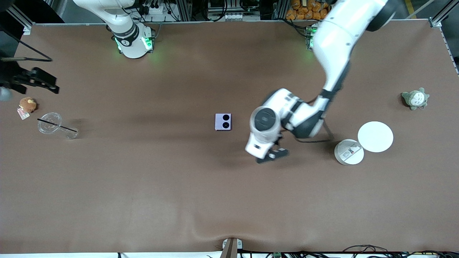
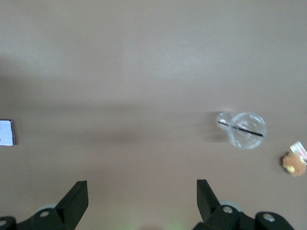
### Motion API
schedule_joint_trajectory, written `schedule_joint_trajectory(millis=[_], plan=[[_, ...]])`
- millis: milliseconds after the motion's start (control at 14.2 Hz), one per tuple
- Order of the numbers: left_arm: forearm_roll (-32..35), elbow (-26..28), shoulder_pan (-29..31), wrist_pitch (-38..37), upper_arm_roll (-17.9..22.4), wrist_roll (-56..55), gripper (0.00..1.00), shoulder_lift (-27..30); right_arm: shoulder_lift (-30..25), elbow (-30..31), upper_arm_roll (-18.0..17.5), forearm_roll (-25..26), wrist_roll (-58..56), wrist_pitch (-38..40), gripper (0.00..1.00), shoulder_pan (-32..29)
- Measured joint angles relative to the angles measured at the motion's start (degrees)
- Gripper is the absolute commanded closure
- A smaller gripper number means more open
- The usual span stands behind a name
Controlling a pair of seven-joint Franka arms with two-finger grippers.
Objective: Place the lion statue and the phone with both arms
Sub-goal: 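Carry the lion toward the white cylinder while the right gripper reaches the phone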
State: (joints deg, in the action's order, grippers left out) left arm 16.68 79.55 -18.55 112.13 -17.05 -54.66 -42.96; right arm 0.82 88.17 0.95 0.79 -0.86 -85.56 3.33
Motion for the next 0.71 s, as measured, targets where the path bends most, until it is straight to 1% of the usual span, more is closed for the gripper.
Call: schedule_joint_trajectory(millis=[141, 282, 424, 706], plan=[[0.00, 0.41, 4.26, -0.94, -0.01, 3.82, 1.00, 0.73, 3.18, 0.06, -0.29, -0.45, 0.36, -4.05, 0.00, 4.58], [0.27, 0.99, 7.53, -0.98, 0.04, 7.98, 1.00, 0.73, 7.53, 0.09, -0.45, -3.42, 2.07, -8.07, 0.00, 8.76], [1.50, 1.58, 10.13, -0.98, 0.05, 11.94, 1.00, 0.70, 12.18, 0.10, -0.47, -5.97, 6.71, -11.79, 0.00, 11.64], [2.59, 2.36, 13.64, -0.92, 0.09, 17.72, 1.00, 0.56, 20.12, 0.03, -0.48, -6.25, 18.76, -20.58, 0.00, 18.81]])
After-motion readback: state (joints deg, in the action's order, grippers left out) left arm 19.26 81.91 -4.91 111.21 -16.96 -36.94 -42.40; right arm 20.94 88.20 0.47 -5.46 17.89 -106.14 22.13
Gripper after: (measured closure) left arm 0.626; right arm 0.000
